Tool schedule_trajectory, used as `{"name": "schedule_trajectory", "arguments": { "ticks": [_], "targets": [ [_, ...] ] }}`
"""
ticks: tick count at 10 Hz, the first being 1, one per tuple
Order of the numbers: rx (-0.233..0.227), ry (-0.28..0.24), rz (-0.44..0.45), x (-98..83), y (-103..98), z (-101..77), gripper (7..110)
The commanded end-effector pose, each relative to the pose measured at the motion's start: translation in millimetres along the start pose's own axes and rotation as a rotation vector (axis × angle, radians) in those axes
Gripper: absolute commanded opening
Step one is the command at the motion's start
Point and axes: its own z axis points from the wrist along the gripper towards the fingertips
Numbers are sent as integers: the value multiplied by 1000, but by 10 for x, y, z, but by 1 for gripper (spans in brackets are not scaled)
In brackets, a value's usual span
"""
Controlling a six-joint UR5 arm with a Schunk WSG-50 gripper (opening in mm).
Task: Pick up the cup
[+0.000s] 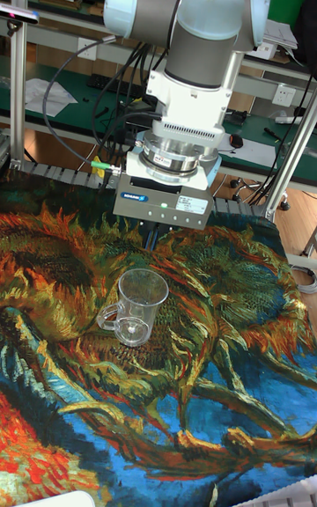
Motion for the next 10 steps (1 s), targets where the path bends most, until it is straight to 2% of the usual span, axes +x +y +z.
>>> {"name": "schedule_trajectory", "arguments": {
  "ticks": [1,8,10],
  "targets": [
    [-12,-4,3,-7,15,-4,7],
    [-27,-6,1,-6,53,8,7],
    [-92,40,-22,126,220,28,7]
  ]
}}
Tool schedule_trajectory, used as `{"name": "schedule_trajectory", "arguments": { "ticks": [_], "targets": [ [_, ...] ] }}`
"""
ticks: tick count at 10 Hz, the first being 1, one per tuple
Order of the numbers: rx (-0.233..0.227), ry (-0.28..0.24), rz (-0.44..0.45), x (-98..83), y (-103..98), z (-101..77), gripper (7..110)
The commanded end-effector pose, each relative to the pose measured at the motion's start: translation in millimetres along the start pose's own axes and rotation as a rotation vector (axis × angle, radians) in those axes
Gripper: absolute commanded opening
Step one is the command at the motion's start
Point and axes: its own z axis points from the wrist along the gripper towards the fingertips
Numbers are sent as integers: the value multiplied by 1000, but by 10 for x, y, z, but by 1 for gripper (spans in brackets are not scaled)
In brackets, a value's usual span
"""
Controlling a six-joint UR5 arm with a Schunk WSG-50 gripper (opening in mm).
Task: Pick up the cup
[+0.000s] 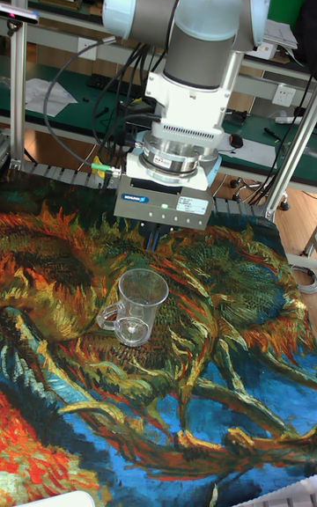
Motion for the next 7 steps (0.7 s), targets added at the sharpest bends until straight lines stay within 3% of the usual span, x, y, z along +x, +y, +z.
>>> {"name": "schedule_trajectory", "arguments": {
  "ticks": [1,4,5,7],
  "targets": [
    [-95,53,-38,164,231,30,7],
    [-55,35,-58,178,55,141,7],
    [-83,50,-54,228,100,148,7],
    [-163,26,-35,168,295,116,7]
  ]
}}
